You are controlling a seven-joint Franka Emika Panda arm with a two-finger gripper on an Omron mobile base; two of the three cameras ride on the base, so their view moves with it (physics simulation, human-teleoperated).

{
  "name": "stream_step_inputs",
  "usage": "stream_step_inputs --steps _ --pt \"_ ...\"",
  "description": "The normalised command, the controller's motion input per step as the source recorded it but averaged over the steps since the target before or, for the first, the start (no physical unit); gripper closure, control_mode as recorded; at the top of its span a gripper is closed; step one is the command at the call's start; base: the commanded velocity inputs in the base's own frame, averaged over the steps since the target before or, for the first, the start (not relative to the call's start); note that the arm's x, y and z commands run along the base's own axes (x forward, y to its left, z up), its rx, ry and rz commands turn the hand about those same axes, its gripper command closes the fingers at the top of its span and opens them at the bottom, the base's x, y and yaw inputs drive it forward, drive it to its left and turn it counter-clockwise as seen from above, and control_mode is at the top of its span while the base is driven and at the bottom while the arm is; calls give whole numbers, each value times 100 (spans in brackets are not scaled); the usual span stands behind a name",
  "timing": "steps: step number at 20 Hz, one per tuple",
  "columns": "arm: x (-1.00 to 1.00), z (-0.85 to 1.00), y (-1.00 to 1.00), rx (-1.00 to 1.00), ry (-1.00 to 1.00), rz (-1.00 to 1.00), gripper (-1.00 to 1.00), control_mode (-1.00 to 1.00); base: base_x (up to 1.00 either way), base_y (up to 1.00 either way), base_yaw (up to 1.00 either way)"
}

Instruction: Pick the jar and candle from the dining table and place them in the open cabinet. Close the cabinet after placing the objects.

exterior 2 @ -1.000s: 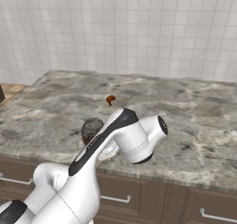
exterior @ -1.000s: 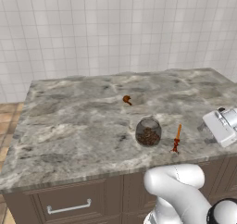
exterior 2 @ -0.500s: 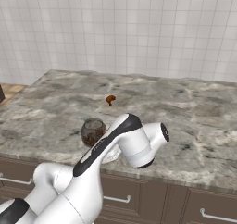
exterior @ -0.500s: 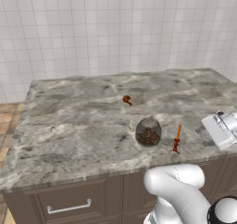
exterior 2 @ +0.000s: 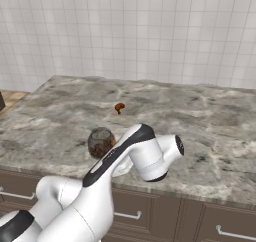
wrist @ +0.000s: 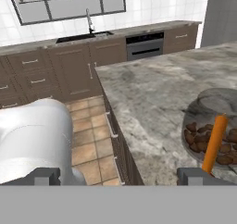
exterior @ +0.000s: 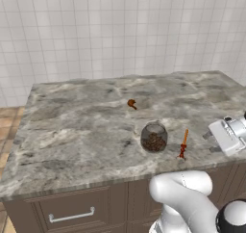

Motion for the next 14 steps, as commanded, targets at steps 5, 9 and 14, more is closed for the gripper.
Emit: stream_step_inputs --steps 5,9,14 --pt "16 -12 -7 1 0 0 -100 -100 0 0 0" --pt "20 -12 -1 0 0 0 -100 -100 0 0 0" --pt "21 -13 0 0 0 -1 -100 -100 0 0 0"
